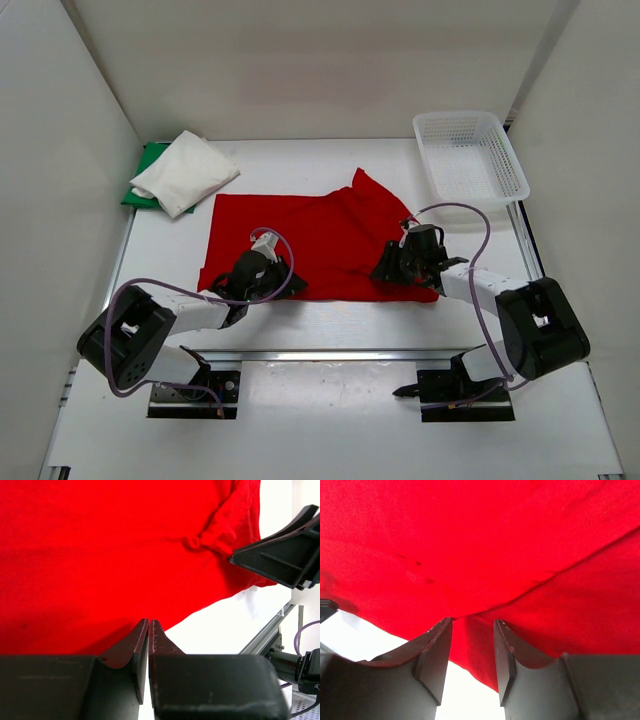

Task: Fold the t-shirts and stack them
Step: Fold the flattened tshirt in 1/3 of the way

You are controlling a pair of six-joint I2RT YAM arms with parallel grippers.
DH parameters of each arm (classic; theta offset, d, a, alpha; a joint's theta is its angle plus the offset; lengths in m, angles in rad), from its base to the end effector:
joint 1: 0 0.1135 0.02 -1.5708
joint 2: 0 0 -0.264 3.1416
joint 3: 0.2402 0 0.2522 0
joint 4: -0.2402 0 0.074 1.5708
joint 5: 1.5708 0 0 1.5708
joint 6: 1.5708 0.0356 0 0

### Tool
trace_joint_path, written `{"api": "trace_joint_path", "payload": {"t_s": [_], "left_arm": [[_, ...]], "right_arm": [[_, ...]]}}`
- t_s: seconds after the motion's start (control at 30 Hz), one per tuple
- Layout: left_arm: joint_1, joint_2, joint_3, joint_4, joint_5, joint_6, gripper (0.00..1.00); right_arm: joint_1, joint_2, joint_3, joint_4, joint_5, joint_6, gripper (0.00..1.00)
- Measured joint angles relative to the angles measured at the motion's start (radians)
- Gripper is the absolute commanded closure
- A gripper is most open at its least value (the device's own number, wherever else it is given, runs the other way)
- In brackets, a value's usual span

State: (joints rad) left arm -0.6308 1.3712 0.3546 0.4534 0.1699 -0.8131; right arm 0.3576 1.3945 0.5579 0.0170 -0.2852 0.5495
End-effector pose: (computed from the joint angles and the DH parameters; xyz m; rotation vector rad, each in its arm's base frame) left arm 0.1901 -0.1463 0.1373 -0.1019 2.3029 -0.9860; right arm 0.2365 0.0991 0.1527 0.0980 2.4856 0.7496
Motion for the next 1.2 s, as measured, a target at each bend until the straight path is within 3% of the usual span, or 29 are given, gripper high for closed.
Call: {"api": "trace_joint_path", "payload": {"t_s": [0.17, 0.27, 0.37, 0.6, 0.67, 0.87, 1.2], "left_arm": [[0.001, 0.004, 0.000, 0.009, 0.001, 0.000, 0.85], [-0.001, 0.022, 0.000, 0.022, 0.002, -0.001, 0.85], [-0.007, 0.042, 0.000, 0.032, 0.003, -0.004, 0.84], [-0.006, 0.061, 0.000, 0.042, 0.011, -0.009, 0.85], [-0.001, 0.061, 0.000, 0.043, 0.014, -0.011, 0.84], [0.004, 0.061, 0.000, 0.049, 0.018, -0.015, 0.85], [0.010, 0.047, -0.019, 0.056, 0.022, -0.024, 0.84]], "right_arm": [[0.007, 0.039, 0.017, 0.007, -0.010, 0.000, 0.63], [0.014, 0.053, 0.032, 0.014, -0.012, 0.000, 0.69], [0.022, 0.061, 0.053, 0.013, -0.011, 0.000, 0.66], [0.029, 0.117, 0.114, 0.013, -0.006, -0.010, 0.96], [0.031, 0.131, 0.124, 0.003, -0.002, -0.013, 1.00], [0.071, 0.177, 0.211, -0.064, 0.037, -0.038, 1.00], [0.138, 0.359, 0.513, -0.181, 0.158, -0.141, 0.99]]}}
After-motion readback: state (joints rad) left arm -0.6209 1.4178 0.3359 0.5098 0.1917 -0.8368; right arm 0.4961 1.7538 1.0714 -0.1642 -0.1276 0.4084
